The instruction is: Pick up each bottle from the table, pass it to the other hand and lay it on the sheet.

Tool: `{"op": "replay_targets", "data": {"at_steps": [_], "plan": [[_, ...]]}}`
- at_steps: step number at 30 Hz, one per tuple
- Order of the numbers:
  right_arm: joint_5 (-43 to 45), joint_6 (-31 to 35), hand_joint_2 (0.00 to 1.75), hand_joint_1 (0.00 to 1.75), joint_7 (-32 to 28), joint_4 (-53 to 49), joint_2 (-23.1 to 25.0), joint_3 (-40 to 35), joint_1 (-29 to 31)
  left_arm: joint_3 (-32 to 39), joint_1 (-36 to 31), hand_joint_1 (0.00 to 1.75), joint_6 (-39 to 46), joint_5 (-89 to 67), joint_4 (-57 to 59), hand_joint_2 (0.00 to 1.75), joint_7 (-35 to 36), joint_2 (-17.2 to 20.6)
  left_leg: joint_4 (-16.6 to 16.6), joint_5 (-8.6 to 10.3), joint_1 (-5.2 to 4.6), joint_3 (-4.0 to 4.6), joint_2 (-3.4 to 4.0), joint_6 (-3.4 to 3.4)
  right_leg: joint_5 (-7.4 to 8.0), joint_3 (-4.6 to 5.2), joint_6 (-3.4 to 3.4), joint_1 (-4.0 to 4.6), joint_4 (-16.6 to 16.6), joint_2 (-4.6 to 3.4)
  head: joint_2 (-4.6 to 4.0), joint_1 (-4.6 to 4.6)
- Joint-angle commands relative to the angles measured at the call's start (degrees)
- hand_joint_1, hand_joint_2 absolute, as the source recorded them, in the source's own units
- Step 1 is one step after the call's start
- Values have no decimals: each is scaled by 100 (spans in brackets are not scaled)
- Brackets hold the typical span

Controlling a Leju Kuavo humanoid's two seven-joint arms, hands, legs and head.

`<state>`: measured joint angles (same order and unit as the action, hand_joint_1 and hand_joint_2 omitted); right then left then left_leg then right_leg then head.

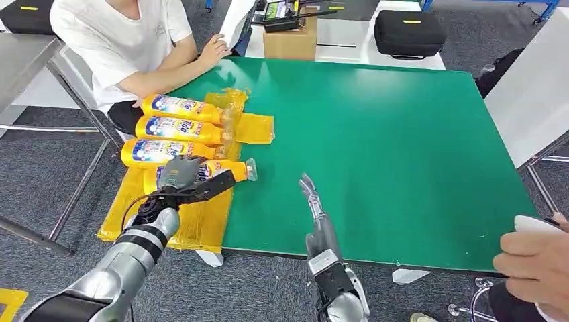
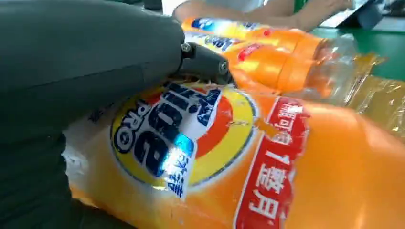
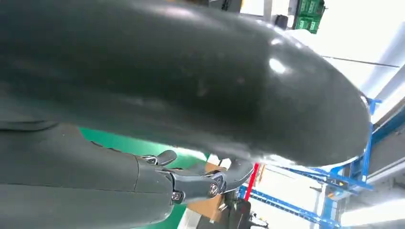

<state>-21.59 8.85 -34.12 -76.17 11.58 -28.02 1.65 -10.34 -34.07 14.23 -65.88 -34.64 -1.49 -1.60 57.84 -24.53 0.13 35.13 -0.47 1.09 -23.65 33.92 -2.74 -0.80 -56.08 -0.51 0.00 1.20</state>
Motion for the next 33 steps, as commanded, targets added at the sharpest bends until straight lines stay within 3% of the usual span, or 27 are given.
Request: {"op": "replay_targets", "data": {"at_steps": [1,7,10,11,12,20,21,28,33], "plan": [[7,-37,0,0,11,269,-37,167,169,201,-513,175,-174,48,1000,175,-5,-41,-3,-2,3,-18,2,-5,-2,-19,9,4,3,4,0,2],[162,-59,0,0,-79,256,-86,144,147,336,-414,175,-1592,704,939,175,-705,248,-6,-5,5,-38,12,-10,-5,-35,14,7,3,-3,0,2],[185,-82,0,0,-78,344,-86,112,184,239,-402,175,-1684,691,868,175,-738,426,-9,1,2,-48,1,-9,-1,-50,11,3,3,7,0,4],[200,-89,0,0,-82,421,-84,100,219,178,-402,58,-1701,684,842,175,-744,461,-10,2,1,-56,-8,-8,-4,-60,13,2,3,17,0,4],[205,-92,0,0,-83,440,-82,95,228,153,-410,2,-1720,673,842,175,-743,477,-12,2,3,-66,-5,-10,-1,-69,16,5,5,14,0,4],[270,-48,0,0,-230,716,-104,-14,392,-312,-447,0,-2726,964,929,175,-1222,835,-13,17,4,-77,-8,-22,11,-76,33,6,4,11,-2,2],[258,-5,0,0,-277,746,-109,-25,402,-347,-437,0,-2773,1022,917,0,-1273,865,-16,22,4,-76,-5,-23,15,-73,40,6,5,9,0,2],[307,32,0,0,-351,893,-114,-56,503,-665,-234,0,-2846,1392,805,0,-1475,1004,-16,26,2,-86,-10,-22,11,-83,35,4,-1,16,-2,4],[315,48,0,0,-394,894,-143,-61,483,-65,44,0,-2902,2797,52,0,-1974,762,-17,27,4,-84,-16,-23,9,-85,37,6,1,24,0,4]]}}
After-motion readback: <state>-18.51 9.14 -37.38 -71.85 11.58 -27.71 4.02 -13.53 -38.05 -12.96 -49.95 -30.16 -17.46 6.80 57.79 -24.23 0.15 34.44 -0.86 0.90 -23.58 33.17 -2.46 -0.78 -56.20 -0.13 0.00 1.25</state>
